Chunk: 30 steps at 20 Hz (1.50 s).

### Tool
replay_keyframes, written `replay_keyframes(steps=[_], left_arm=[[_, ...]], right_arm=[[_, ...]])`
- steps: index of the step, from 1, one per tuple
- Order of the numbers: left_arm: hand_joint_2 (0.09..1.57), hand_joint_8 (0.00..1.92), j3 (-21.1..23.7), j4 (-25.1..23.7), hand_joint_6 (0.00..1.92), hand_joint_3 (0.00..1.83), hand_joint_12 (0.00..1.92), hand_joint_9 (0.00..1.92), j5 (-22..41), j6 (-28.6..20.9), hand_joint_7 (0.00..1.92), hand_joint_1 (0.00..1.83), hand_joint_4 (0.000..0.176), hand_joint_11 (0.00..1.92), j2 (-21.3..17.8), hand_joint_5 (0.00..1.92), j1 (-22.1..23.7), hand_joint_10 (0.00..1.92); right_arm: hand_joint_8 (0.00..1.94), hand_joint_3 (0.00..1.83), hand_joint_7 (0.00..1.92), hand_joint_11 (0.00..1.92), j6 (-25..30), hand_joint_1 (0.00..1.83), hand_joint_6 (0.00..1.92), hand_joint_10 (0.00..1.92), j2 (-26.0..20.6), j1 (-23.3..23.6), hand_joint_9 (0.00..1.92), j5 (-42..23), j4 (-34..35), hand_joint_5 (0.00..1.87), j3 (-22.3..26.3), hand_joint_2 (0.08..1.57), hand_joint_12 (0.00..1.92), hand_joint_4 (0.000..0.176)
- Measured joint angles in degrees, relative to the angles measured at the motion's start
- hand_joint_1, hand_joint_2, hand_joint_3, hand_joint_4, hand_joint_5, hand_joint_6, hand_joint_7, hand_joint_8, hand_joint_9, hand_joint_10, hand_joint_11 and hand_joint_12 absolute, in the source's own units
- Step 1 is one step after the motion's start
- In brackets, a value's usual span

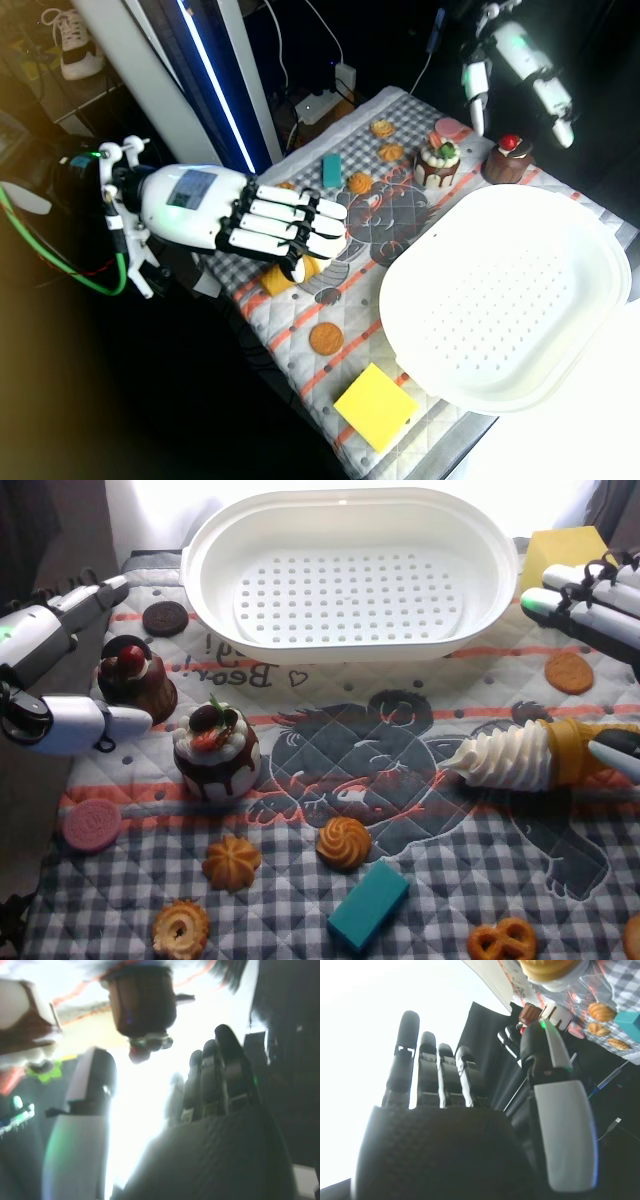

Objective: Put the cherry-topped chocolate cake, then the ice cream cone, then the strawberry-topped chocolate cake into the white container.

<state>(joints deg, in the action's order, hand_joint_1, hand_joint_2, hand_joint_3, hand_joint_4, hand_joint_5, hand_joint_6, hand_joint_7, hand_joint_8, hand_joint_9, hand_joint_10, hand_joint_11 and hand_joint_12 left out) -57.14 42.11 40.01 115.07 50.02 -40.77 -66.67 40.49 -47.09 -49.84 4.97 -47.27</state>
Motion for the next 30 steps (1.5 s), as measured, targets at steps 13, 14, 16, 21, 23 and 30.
replay_keyframes(steps=[13,14,16,21,23,30], left_arm=[[1.11,0.02,-6.7,3.1,0.01,0.0,1.07,0.16,-6.2,0.0,0.09,1.0,0.0,0.0,5.2,0.08,2.6,0.04],[1.12,0.03,-7.3,3.4,0.02,0.0,1.24,0.3,-6.9,0.0,0.23,1.06,0.0,0.0,5.7,0.21,2.6,0.09],[1.13,0.03,-8.1,3.7,0.08,0.0,1.67,0.37,-8.1,0.0,0.4,1.14,0.0,0.15,6.3,0.46,2.7,0.62],[1.28,1.54,-8.4,3.6,1.43,0.0,1.92,0.58,-7.5,0.4,0.68,1.13,0.006,0.71,6.4,0.66,3.0,1.83],[1.3,1.61,-7.0,3.3,1.44,0.0,1.92,0.51,-7.0,0.6,0.66,1.12,0.0,0.65,6.0,0.63,2.9,1.85],[1.3,1.52,0.7,-3.0,1.5,0.0,1.92,0.53,2.4,0.6,0.63,1.11,0.014,0.59,-0.6,0.65,3.0,1.66]], right_arm=[[0.0,0.0,0.0,0.0,0.0,0.57,0.0,0.0,0.4,-0.6,0.01,-0.1,0.2,0.0,0.0,1.18,1.35,0.0],[0.0,0.0,0.0,0.0,0.0,0.58,0.0,0.01,0.4,-0.6,0.01,-0.2,0.2,0.0,0.0,1.18,1.42,0.0],[0.0,0.0,0.0,0.0,0.0,0.59,0.0,0.01,0.4,-0.6,0.01,-0.1,0.2,0.0,0.0,1.18,1.49,0.0],[0.0,0.0,0.0,0.0,0.0,0.63,0.0,0.15,0.4,-0.8,0.0,-0.1,0.2,0.0,0.0,1.18,1.77,0.0],[0.0,0.0,0.0,0.0,0.0,0.64,0.0,0.22,0.3,-0.8,0.0,-0.1,0.3,0.0,0.0,1.19,1.84,0.0],[0.0,0.0,0.0,0.0,0.0,0.66,0.0,0.08,0.3,-1.0,0.0,-0.1,0.8,0.0,0.0,1.2,1.83,0.0]])
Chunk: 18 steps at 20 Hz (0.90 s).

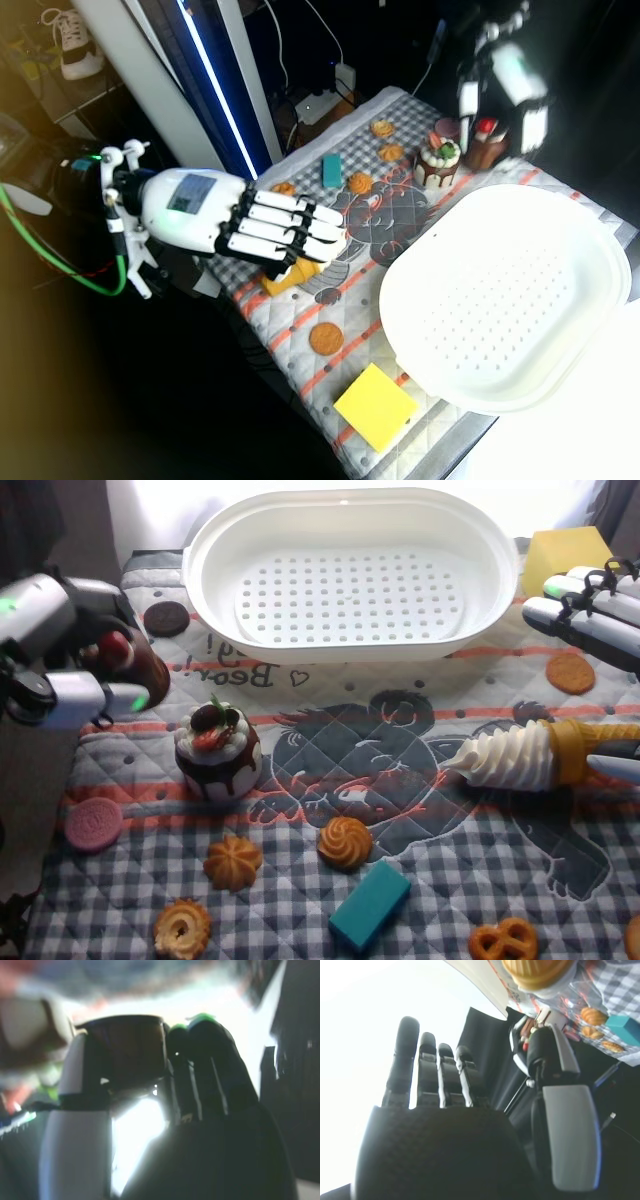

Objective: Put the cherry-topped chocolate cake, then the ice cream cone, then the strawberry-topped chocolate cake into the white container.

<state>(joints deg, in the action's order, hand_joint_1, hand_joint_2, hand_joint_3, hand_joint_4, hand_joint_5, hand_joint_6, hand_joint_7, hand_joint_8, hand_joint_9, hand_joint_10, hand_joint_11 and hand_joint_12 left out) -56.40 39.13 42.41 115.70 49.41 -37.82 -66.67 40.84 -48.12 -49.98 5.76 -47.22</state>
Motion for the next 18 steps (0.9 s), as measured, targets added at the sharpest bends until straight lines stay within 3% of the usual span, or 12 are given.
replay_keyframes(steps=[2,5,7,10,12,14,15,16,17,18], left_arm=[[1.33,1.63,0.8,-1.6,1.52,0.0,1.92,0.48,1.1,0.0,0.57,1.09,0.018,0.56,-0.3,0.63,1.5,1.7],[1.31,1.57,0.0,-4.2,1.49,0.0,1.92,0.52,0.6,0.0,0.64,1.1,0.027,0.56,0.5,0.63,6.1,1.71],[1.28,1.53,-1.9,-4.4,1.41,0.0,1.92,0.55,-0.1,0.0,0.71,1.13,0.0,0.57,2.2,0.66,8.8,1.69],[1.27,1.48,-6.5,-4.0,1.41,0.0,1.92,0.46,-5.5,0.0,0.71,1.13,0.026,0.37,6.2,0.68,14.2,1.53],[1.28,1.48,-8.6,-4.0,1.45,0.0,1.92,0.43,-7.5,0.0,0.69,1.12,0.03,0.33,8.5,0.67,16.0,1.5],[1.29,1.5,-10.4,-1.9,1.48,0.0,1.92,0.48,-10.1,2.5,0.69,1.11,0.026,0.46,10.5,0.64,16.7,1.59],[1.28,1.28,-11.7,0.7,1.46,0.0,1.92,0.33,-11.4,5.8,0.44,1.05,0.0,0.31,12.0,0.67,17.6,1.48],[1.25,1.4,-13.4,4.0,1.4,0.0,1.92,0.27,-12.7,11.6,0.32,1.05,0.0,0.32,14.0,0.72,19.0,1.69],[1.25,1.4,-13.9,4.8,1.4,0.0,1.92,0.27,-12.8,12.9,0.32,1.05,0.0,0.32,14.6,0.72,19.3,1.69],[1.25,1.36,-16.5,7.4,1.39,0.0,1.92,0.2,-13.8,16.7,0.28,1.03,0.0,0.24,17.2,0.71,20.5,1.69]], right_arm=[[0.0,0.0,0.0,0.0,0.0,0.62,0.0,0.02,0.0,0.0,0.01,0.0,0.0,0.0,0.0,1.2,1.91,0.0],[0.0,0.0,0.0,0.0,0.0,0.57,0.0,0.01,0.0,-0.4,0.03,-0.3,0.3,0.0,0.0,1.19,1.92,0.0],[0.0,0.0,0.0,0.0,0.0,0.59,0.0,0.01,0.0,-0.4,0.01,-0.2,0.5,0.0,0.0,1.2,1.92,0.0],[0.0,0.0,0.0,0.0,0.0,0.6,0.0,0.0,0.0,-0.4,0.0,-0.3,0.5,0.0,0.1,1.2,1.92,0.0],[0.0,0.0,0.0,0.0,0.0,0.67,0.0,0.0,0.0,-0.4,0.0,-0.3,0.4,0.0,0.1,1.21,1.92,0.0],[0.0,0.0,0.0,0.0,0.0,0.71,0.0,0.0,0.0,-0.6,0.0,-0.4,0.8,0.0,0.1,1.23,1.59,0.0],[0.0,0.0,0.0,0.0,0.0,0.71,0.0,0.0,0.0,-0.6,0.0,-0.3,0.7,0.0,0.1,1.23,1.44,0.0],[0.0,0.0,0.0,0.0,0.0,0.69,0.0,0.01,0.0,-0.6,0.02,-0.3,0.4,0.0,0.1,1.24,1.35,0.0],[0.0,0.0,0.0,0.0,0.0,0.69,0.0,0.01,0.0,-0.6,0.02,-0.3,0.4,0.0,0.1,1.24,1.35,0.0],[0.0,0.0,0.0,0.0,0.0,0.7,0.0,0.0,0.0,-0.6,0.0,-0.3,0.3,0.0,0.1,1.24,1.17,0.0]])
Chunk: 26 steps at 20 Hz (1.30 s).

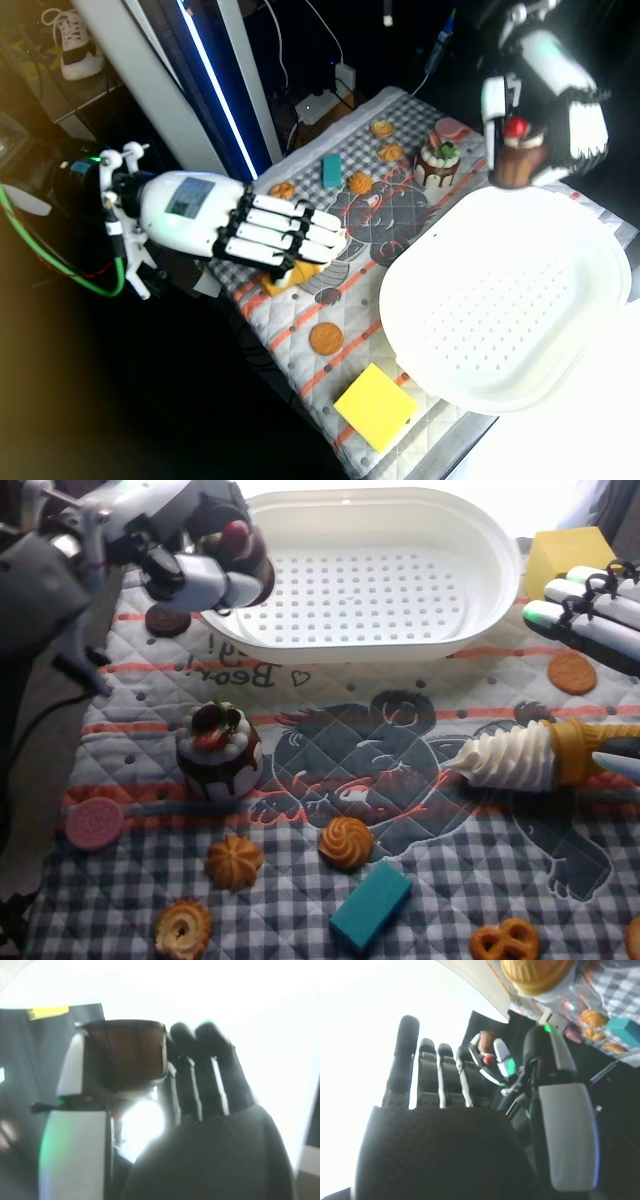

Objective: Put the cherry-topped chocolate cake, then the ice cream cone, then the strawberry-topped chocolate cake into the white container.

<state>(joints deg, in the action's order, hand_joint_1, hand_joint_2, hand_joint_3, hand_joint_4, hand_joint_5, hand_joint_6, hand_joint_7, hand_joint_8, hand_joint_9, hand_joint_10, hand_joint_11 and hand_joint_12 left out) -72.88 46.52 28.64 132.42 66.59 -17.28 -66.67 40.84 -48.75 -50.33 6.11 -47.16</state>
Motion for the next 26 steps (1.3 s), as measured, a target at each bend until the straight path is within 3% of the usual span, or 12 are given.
replay_keyframes(steps=[1,3,5,8,10,13,17,18,22,24,25,26], left_arm=[[1.25,1.36,-0.9,1.1,1.39,0.0,1.92,0.2,-0.4,0.6,0.28,1.03,0.0,0.24,0.8,0.71,0.0,1.69],[1.28,1.54,-3.3,3.8,1.4,0.0,1.92,0.44,-2.5,2.6,0.7,1.13,0.0,0.4,2.9,0.62,0.5,1.6],[1.14,1.1,-5.7,6.4,0.88,0.0,1.92,0.33,-4.4,2.8,0.43,1.15,0.0,0.22,4.4,0.45,0.7,1.41],[1.12,0.37,-7.6,8.2,0.38,0.0,1.72,0.25,-5.4,2.9,0.38,0.84,0.0,0.04,5.2,0.32,0.6,0.85],[1.11,0.07,-7.8,8.6,0.18,0.0,1.5,0.08,-5.3,3.0,0.24,0.8,0.027,0.0,5.4,0.18,0.3,0.55],[1.06,0.0,-7.6,8.4,0.04,0.0,1.24,0.03,-5.9,2.9,0.17,0.89,0.044,0.0,5.5,0.12,0.1,0.35],[1.04,0.0,-6.9,8.2,0.0,0.0,0.07,0.0,-5.4,2.9,0.0,0.66,0.065,0.0,5.4,0.0,-0.2,0.0],[1.01,0.0,-6.7,8.1,0.0,0.0,0.01,0.0,-5.2,2.9,0.0,0.63,0.097,0.0,5.3,0.0,-0.2,0.0],[0.98,0.0,-2.9,4.6,0.0,0.0,0.01,0.0,-3.5,1.1,0.0,0.51,0.168,0.02,2.8,0.0,-0.5,0.0],[0.99,0.0,-0.3,-0.7,0.0,0.0,0.01,0.0,-2.9,-6.5,0.0,0.57,0.142,0.02,-0.3,0.0,-1.1,0.0],[0.98,0.0,1.1,-4.1,0.0,0.02,0.38,0.0,-1.5,-11.7,0.0,0.56,0.15,0.0,-2.3,0.0,-1.8,0.0],[1.04,0.0,2.7,-6.9,0.0,0.01,0.08,0.0,0.1,-16.1,0.0,0.61,0.169,0.0,-4.3,0.0,-2.8,0.0]], right_arm=[[0.0,0.0,0.0,0.0,0.0,0.7,0.0,0.0,0.0,0.0,0.0,0.0,0.1,0.0,0.0,1.24,1.17,0.0],[0.0,0.0,0.0,0.0,0.0,0.7,0.0,0.0,0.0,0.0,0.0,0.0,0.3,0.0,0.0,1.24,1.15,0.0],[0.0,0.0,0.0,0.0,0.0,0.69,0.0,0.0,0.0,0.0,0.0,0.0,0.3,0.0,0.0,1.25,1.14,0.0],[0.0,0.0,0.0,0.0,0.0,0.7,0.0,0.0,0.1,0.0,0.0,0.0,0.1,0.0,0.0,1.25,1.14,0.0],[0.0,0.0,0.0,0.0,0.0,0.69,0.0,0.0,0.1,0.0,0.0,0.0,0.0,0.0,-0.1,1.25,1.16,0.0],[0.0,0.0,0.0,0.0,0.0,0.7,0.0,0.0,0.1,0.0,0.0,0.0,0.2,0.0,-0.1,1.25,0.99,0.0],[0.0,0.0,0.0,0.0,0.0,0.63,0.0,0.0,0.1,0.0,0.0,0.0,0.2,0.0,-0.1,1.24,1.04,0.0],[0.0,0.0,0.0,0.0,0.0,0.67,0.0,0.0,0.1,0.0,0.0,0.0,0.2,0.0,-0.1,1.24,1.05,0.0],[0.0,0.0,0.0,0.0,0.3,0.72,0.0,0.0,0.1,0.0,0.0,0.0,0.3,0.0,-0.1,1.22,1.14,0.0],[0.0,0.0,0.0,0.0,0.9,0.74,0.0,0.0,0.1,0.0,0.0,0.0,0.2,0.0,-0.1,1.2,1.05,0.0],[0.0,0.0,0.0,0.0,1.4,0.75,0.0,0.0,0.1,0.0,0.0,0.0,0.1,0.0,-0.1,1.19,1.04,0.001],[0.0,0.0,0.0,0.0,2.1,0.76,0.0,0.0,0.1,0.0,0.0,-0.1,-0.2,0.0,-0.2,1.19,1.11,0.005]])
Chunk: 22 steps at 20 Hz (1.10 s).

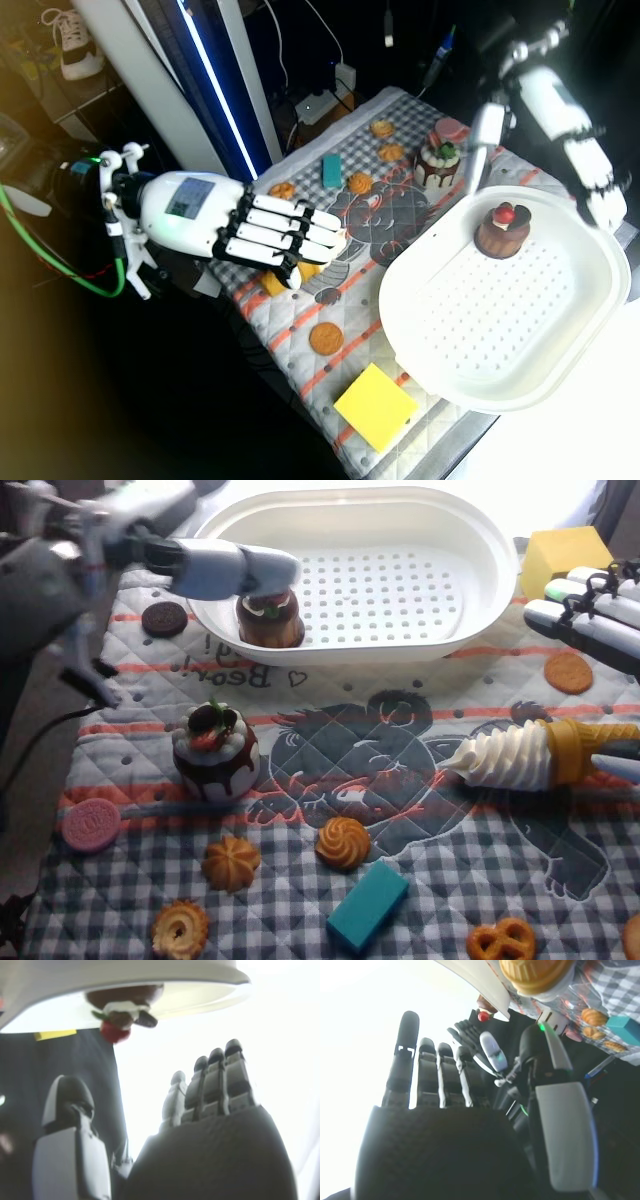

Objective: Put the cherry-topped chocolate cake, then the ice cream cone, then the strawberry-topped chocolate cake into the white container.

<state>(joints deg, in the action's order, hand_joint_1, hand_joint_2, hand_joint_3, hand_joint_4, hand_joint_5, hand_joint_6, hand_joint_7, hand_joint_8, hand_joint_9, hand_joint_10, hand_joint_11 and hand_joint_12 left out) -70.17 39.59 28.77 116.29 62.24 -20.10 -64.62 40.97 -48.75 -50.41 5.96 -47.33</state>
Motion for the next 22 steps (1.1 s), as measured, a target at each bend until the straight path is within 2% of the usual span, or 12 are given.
replay_keyframes(steps=[1,2,4,5,6,11,12,16,18,19,20,22], left_arm=[[1.07,0.0,1.8,-2.5,0.0,0.02,0.01,0.0,1.9,-4.7,0.0,0.67,0.154,0.0,-2.3,0.0,-1.4,0.0],[1.09,0.0,3.6,-5.2,0.0,0.02,0.01,0.0,3.9,-9.6,0.0,0.67,0.165,0.01,-4.4,0.0,-3.0,0.0],[1.11,0.0,6.2,-8.2,0.0,0.01,0.62,0.01,8.3,-16.7,0.0,0.67,0.167,0.0,-7.2,0.0,-6.0,0.01],[1.12,0.0,7.3,-9.8,0.0,0.01,0.68,0.0,10.8,-19.4,0.0,0.68,0.153,0.0,-8.0,0.0,-7.3,0.0],[1.12,0.0,8.5,-11.5,0.0,0.01,0.69,0.0,12.8,-21.5,0.0,0.67,0.171,0.0,-8.9,0.0,-8.4,0.0],[1.13,0.0,15.3,-16.1,0.0,0.0,0.71,0.03,24.4,-24.6,0.0,0.64,0.176,0.0,-13.2,0.0,-14.6,0.01],[1.15,0.0,16.5,-16.8,0.0,0.0,0.58,0.03,27.6,-24.6,0.0,0.6,0.176,0.0,-14.3,0.0,-15.7,0.0],[1.15,0.0,18.2,-17.1,0.0,0.0,0.7,0.0,31.6,-24.7,0.0,0.67,0.176,0.0,-15.6,0.0,-17.6,0.0],[1.18,0.0,18.2,-17.1,0.0,0.0,0.57,0.0,32.2,-24.7,0.0,0.66,0.176,0.0,-15.7,0.01,-18.0,0.0],[1.18,0.0,18.2,-16.9,0.0,0.0,0.55,0.0,32.3,-24.7,0.0,0.68,0.176,0.0,-15.7,0.01,-18.0,0.0],[1.18,0.0,18.2,-16.9,0.0,0.0,0.55,0.0,32.5,-24.7,0.0,0.68,0.176,0.0,-15.7,0.01,-18.0,0.0],[1.19,0.0,18.4,-16.9,0.0,0.0,0.63,0.0,32.9,-24.7,0.0,0.68,0.155,0.0,-15.8,0.01,-18.2,0.0]], right_arm=[[0.0,0.0,0.0,0.0,0.8,0.78,0.0,0.0,0.1,-0.2,0.0,-0.2,-0.3,0.0,-0.3,1.18,1.19,0.006],[0.0,0.0,0.0,0.0,1.8,0.81,0.0,0.01,0.3,-0.4,0.03,-0.2,-0.3,0.0,-0.8,1.18,1.2,0.0],[0.01,0.0,0.03,0.0,2.7,0.82,0.0,0.07,1.1,-0.9,0.09,-0.5,-0.2,0.0,-1.4,1.18,1.19,0.0],[0.01,0.0,0.01,0.0,3.6,0.76,0.0,0.09,1.6,-1.7,0.07,-0.8,-0.4,0.0,-1.8,1.19,1.38,0.0],[0.0,0.0,0.0,0.0,4.2,0.71,0.0,0.24,2.3,-2.1,0.03,-0.5,-0.9,0.0,-2.3,1.19,1.39,0.0],[0.0,0.0,0.0,0.0,4.4,0.73,0.0,0.0,5.6,-2.3,0.0,2.8,0.0,0.0,-4.5,1.18,1.74,0.0],[0.01,0.0,0.03,0.0,4.4,0.74,0.0,0.27,7.1,-2.3,0.01,3.7,-0.1,0.0,-4.9,1.19,1.79,0.0],[0.02,0.0,0.07,0.0,4.5,0.89,0.03,0.42,9.7,-2.3,0.0,5.4,-0.4,0.06,-6.6,1.2,1.56,0.0],[0.74,0.0,0.44,0.09,4.6,1.11,0.69,1.14,11.0,-2.3,0.29,6.5,0.1,0.32,-7.6,1.22,1.77,0.0],[1.3,0.0,0.72,0.45,4.7,1.15,1.3,1.43,11.1,-2.1,0.59,6.4,0.0,0.54,-7.8,1.27,1.88,0.0],[1.3,0.0,0.72,0.45,4.7,1.15,1.3,1.43,11.4,-1.6,0.59,6.1,0.0,0.54,-8.0,1.27,1.88,0.0],[1.72,0.01,0.72,1.06,4.7,1.18,1.31,1.88,11.8,-0.8,1.0,5.5,0.4,0.6,-8.5,1.3,1.92,0.0]])
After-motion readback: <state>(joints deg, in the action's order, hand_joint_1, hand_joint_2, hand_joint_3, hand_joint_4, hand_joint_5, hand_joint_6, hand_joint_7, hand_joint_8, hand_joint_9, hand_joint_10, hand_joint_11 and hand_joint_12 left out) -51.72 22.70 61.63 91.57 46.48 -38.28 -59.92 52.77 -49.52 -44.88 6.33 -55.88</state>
